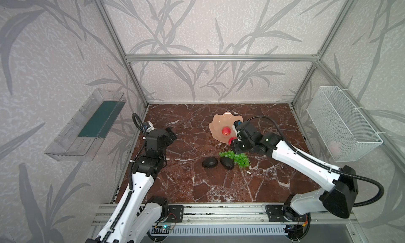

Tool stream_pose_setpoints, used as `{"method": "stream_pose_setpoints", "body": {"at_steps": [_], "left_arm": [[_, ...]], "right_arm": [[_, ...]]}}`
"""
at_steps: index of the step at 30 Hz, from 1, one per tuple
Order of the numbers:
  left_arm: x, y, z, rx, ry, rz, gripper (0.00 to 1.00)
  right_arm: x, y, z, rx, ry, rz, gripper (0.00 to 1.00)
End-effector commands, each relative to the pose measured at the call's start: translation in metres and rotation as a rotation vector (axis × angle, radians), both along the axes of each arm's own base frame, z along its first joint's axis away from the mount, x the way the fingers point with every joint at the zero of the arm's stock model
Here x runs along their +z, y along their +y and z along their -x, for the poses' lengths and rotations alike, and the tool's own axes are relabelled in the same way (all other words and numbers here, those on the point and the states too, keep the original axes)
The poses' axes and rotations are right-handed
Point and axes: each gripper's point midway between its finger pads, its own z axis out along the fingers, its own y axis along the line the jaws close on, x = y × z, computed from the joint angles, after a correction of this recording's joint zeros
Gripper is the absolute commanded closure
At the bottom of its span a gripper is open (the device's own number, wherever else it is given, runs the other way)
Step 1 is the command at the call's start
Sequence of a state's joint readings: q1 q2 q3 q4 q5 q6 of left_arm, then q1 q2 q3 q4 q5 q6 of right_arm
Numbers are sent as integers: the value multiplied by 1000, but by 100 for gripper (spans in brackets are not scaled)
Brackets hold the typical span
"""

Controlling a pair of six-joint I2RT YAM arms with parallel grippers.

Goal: Arrange fruit in a fruit bowl
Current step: Pick up the fruit from the bottom-center of the table, then place the fruit in the fruit bowl.

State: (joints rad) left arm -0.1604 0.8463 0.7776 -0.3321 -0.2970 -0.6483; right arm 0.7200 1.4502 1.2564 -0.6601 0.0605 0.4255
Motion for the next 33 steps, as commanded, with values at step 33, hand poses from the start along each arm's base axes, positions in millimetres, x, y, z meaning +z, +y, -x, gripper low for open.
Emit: {"method": "stream_pose_setpoints", "body": {"at_steps": [33], "left_arm": [[-30,-77,45,-480,215,155,5]], "right_arm": [[-116,-17,-154,-47,154,143,35]]}}
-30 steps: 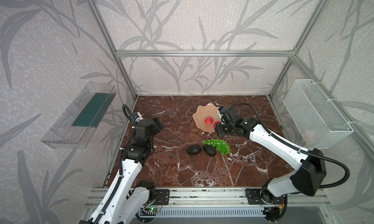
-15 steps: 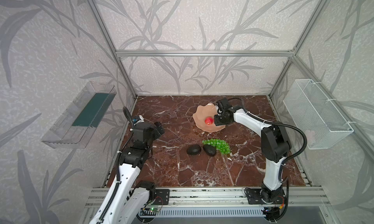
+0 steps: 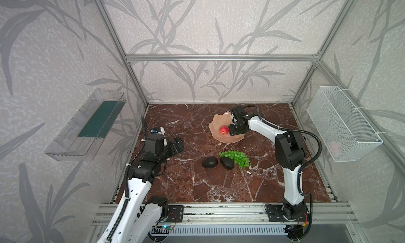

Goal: Arrange fruit in a fruit bowl
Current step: Place the fruit in the fruit bowl.

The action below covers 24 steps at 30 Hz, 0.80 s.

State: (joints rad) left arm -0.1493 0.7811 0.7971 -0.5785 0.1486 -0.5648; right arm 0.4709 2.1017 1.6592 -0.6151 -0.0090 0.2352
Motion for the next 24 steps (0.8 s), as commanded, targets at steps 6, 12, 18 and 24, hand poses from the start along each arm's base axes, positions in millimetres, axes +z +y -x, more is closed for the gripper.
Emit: {"method": "stream_pose_setpoints", "body": {"at_steps": [6,12,18,24], "left_arm": [[-15,-30,6,-172,72,66,8],[-47,-63,13,-345,215,61,11],[-75,-105,20,-513,298,-98,11],[-99,-128,22,-594,358,-163,11]], "right_arm": [[45,-1,-6,-9,-50,-59,31],[119,-10,11,-33,-182,-201,23],[147,-25,58,-35,-293,-335,8],[144,-60,100,-98,-349,-329,0]]}}
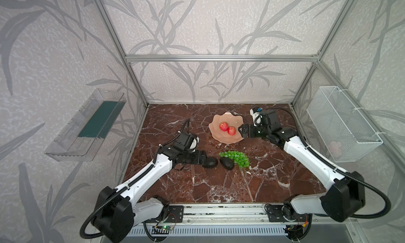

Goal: Arrange fruit in a fruit bowl
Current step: Place the fruit in the fruit bowl, then pick up the fruit from the center of the table.

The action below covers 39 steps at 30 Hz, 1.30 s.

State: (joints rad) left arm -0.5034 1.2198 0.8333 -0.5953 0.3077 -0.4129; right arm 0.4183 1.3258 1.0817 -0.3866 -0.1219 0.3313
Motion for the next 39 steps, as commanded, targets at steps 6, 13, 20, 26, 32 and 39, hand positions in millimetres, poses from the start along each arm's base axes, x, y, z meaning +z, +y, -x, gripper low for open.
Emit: {"method": "stream_pose_setpoints", "body": {"at_steps": [6,13,20,26,32,39], "left_arm": [[-17,-23,-14,-90,-14,-64,10],[-43,-42,-20,-142,68,-103,1],[-69,-41,-17,-135,143,-156,4],[-73,-30,-10,-113,168,-200,31],[-25,-39,-28,-86,66,-142,43],[45,-72,-96,-62,-143,-63,40]], "right_arm": [[2,-29,12,-88,-39,-5,1],[7,-32,10,-93,-53,-3,1],[13,-35,8,-97,-67,-6,1],[12,-37,6,-106,-69,-9,1],[9,-38,4,-115,-58,-16,1],[0,-43,8,-136,-26,-16,1]]}}
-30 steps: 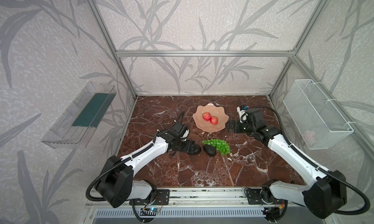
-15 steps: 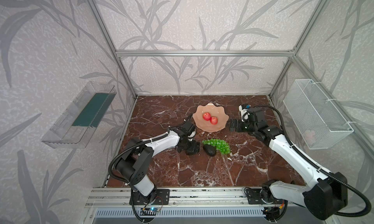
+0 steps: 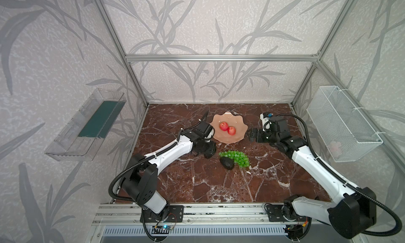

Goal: Arrange fruit in a fruit bowl
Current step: Pick up the fruit from the center of the table, then place the fruit in the fruit bowl.

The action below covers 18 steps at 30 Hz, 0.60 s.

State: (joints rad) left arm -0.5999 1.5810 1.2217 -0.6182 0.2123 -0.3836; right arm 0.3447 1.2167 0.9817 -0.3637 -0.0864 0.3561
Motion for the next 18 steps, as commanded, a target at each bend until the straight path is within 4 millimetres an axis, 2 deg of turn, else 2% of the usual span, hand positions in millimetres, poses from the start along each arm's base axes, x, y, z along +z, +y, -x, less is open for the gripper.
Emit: {"method": "stream_pose_setpoints", "body": {"at_steps": [1,5,10,14,18], "left_arm": [[31,-15,-39,9,-100,26,40],[31,-39,-81,-18,-98,8,39],[2,-54,-114,12,5,-39,40],[-15,-58,-128,49,34,-56,40],[-26,-58,-133,93,58,-53,40]], "right_arm": [[0,-5,4,-24,8,-9,1],[-3,-4,12,-14,26,-21,0],[-3,-8,23,-23,24,-30,0],[-8,-10,31,-21,42,-33,0],[-14,-10,36,-17,61,-36,0]]}}
